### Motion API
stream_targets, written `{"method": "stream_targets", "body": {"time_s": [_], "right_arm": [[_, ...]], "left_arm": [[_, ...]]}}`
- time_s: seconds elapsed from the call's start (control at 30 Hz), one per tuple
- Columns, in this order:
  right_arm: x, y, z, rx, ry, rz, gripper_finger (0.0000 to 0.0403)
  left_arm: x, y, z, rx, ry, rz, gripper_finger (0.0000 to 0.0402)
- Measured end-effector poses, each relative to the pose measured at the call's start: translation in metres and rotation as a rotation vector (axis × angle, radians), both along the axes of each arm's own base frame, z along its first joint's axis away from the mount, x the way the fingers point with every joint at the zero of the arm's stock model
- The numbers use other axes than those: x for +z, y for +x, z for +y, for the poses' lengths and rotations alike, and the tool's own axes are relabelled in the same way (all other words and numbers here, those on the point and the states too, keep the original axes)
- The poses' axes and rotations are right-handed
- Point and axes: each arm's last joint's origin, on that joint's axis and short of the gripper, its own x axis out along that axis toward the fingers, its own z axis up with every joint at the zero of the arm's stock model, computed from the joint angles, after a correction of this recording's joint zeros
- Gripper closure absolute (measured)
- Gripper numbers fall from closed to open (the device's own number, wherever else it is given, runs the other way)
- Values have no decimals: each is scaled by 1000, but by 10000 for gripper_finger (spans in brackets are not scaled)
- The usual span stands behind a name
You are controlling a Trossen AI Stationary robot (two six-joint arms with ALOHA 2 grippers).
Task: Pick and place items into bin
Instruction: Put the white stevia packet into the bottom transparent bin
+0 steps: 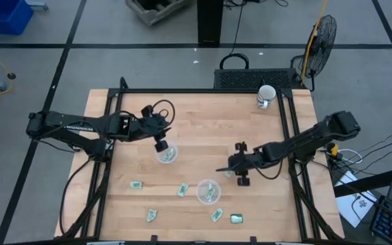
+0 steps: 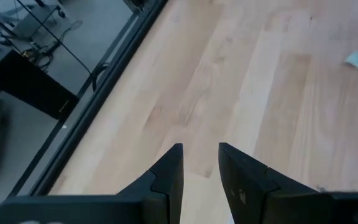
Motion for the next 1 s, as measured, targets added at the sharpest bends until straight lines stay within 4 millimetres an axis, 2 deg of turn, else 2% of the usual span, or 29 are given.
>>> {"method": "stream_targets", "body": {"time_s": [0.1,0.33,0.53,0.77,1.0], "right_arm": [[-11,-3,-8,-26,22,-47,275],[-24,-9,-17,-12,109,-72,227],[-37,-19,-21,-59,144,-104,218],[-47,-27,-23,-107,181,-144,239],[-51,-28,-24,-83,159,-153,296]], "left_arm": [[1,1,0,1,1,-17,293],[1,1,0,5,-3,-24,293],[1,1,0,5,-3,-24,293],[1,1,0,5,-3,-23,293],[1,1,0,5,-3,-23,293]]}}
